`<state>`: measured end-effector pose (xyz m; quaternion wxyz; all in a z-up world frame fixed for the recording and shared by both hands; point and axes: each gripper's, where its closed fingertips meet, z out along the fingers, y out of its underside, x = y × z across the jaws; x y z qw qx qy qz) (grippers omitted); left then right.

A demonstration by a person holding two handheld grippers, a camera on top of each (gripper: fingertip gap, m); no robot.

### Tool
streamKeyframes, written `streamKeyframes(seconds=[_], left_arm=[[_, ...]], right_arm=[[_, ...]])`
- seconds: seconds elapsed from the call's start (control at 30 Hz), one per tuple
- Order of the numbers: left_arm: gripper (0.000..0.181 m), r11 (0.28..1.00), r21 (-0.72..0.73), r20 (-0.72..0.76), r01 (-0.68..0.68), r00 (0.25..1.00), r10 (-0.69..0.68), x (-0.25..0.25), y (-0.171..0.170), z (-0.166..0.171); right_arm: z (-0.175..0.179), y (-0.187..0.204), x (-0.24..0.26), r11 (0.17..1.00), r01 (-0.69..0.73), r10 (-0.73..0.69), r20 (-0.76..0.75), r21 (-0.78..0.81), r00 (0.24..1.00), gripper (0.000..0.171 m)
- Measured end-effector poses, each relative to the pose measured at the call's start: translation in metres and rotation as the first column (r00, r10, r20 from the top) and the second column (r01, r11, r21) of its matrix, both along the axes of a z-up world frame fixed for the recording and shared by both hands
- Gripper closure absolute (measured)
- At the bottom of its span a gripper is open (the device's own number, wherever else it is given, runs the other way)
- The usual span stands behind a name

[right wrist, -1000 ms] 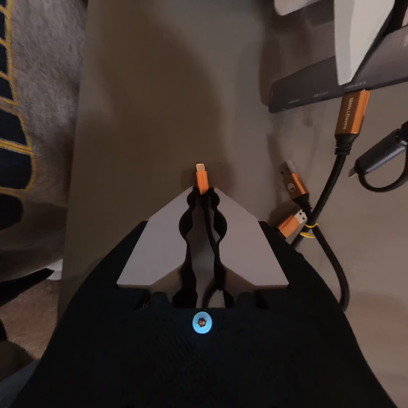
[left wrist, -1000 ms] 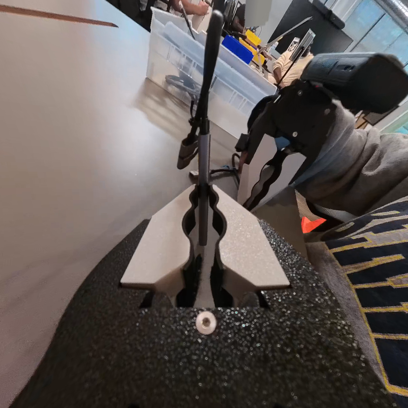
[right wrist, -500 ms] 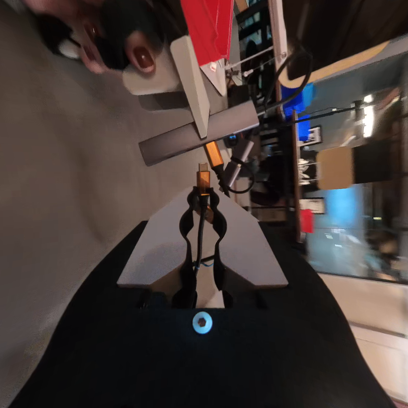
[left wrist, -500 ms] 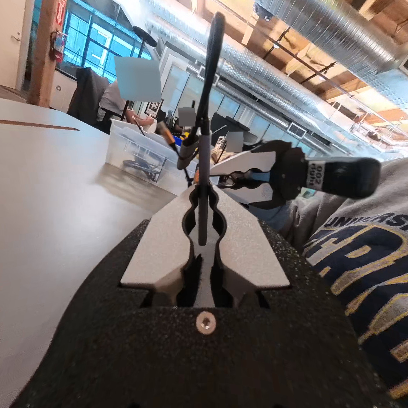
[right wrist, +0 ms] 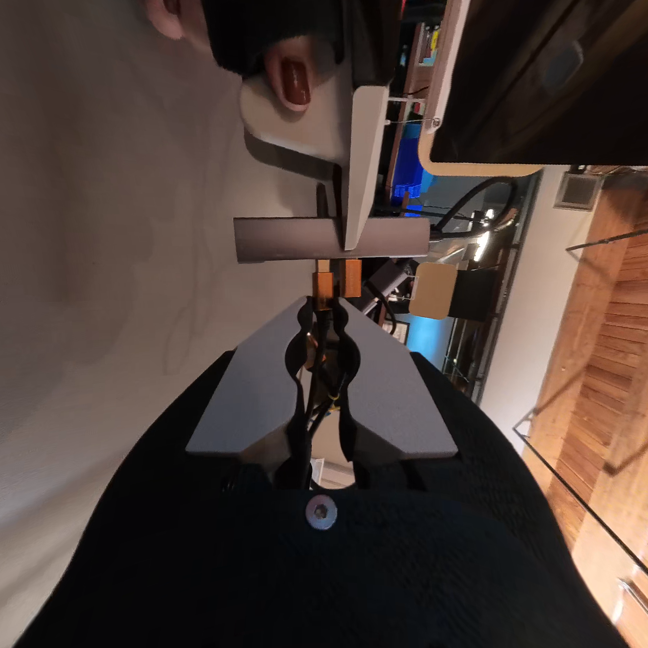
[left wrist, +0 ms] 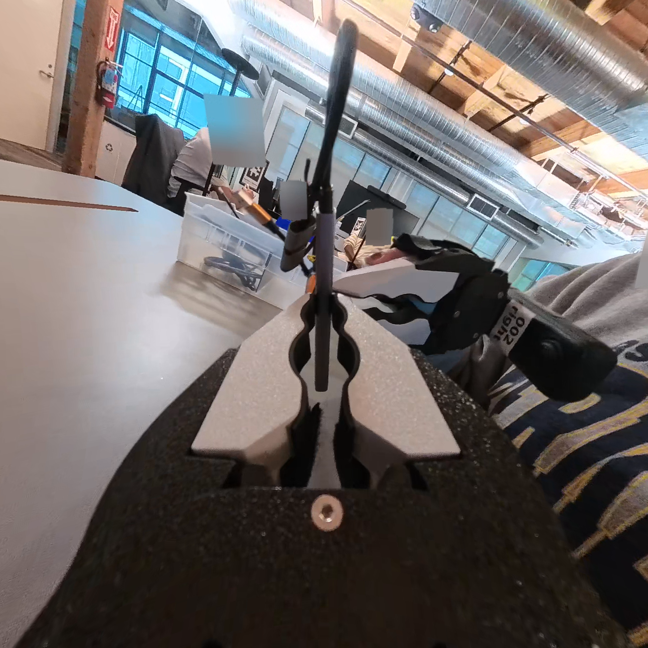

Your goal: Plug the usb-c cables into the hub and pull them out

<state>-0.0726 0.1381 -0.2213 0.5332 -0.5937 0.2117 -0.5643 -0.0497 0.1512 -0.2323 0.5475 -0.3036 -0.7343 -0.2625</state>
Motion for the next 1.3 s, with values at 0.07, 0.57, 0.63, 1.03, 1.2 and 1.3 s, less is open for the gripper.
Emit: streamKeyframes(seconds=[0.07, 0.57, 0.63, 1.03, 1.2, 1.3], left_arm=[[0.174, 1.0, -0.02, 0.005, 0.001, 1.0, -0.001, 0.0, 0.001, -0.001], [0.174, 0.995, -0.102, 0.053, 0.016, 0.999, -0.011, -0.004, 0.007, -0.004], [0.174, 0.995, -0.099, 0.06, 0.018, 0.998, -0.012, -0.005, 0.007, -0.003], [0.174, 0.995, -0.091, 0.101, 0.039, 0.994, -0.03, -0.005, 0.004, 0.001], [0.174, 0.996, -0.078, 0.101, 0.033, 0.995, -0.025, -0.005, 0.003, 0.002], [0.174, 0.996, -0.078, 0.098, 0.033, 0.995, -0.025, -0.005, 0.003, 0.001]], right_arm=[[-0.001, 0.001, 0.0, 1.0, -0.003, 0.003, -0.004, 0.015, 1.0, 0.161], [-0.008, 0.005, -0.006, 0.998, 0.027, -0.032, -0.077, -0.061, 0.997, 0.162], [-0.006, 0.005, -0.007, 0.998, 0.032, -0.037, -0.083, -0.054, 0.996, 0.161], [-0.001, 0.004, -0.008, 0.999, 0.038, -0.037, -0.079, 0.014, 0.996, 0.162], [0.0, 0.002, -0.009, 0.999, 0.04, -0.038, -0.083, 0.011, 0.996, 0.162], [0.001, -0.001, -0.01, 1.0, 0.024, -0.022, -0.088, 0.017, 0.996, 0.162]])
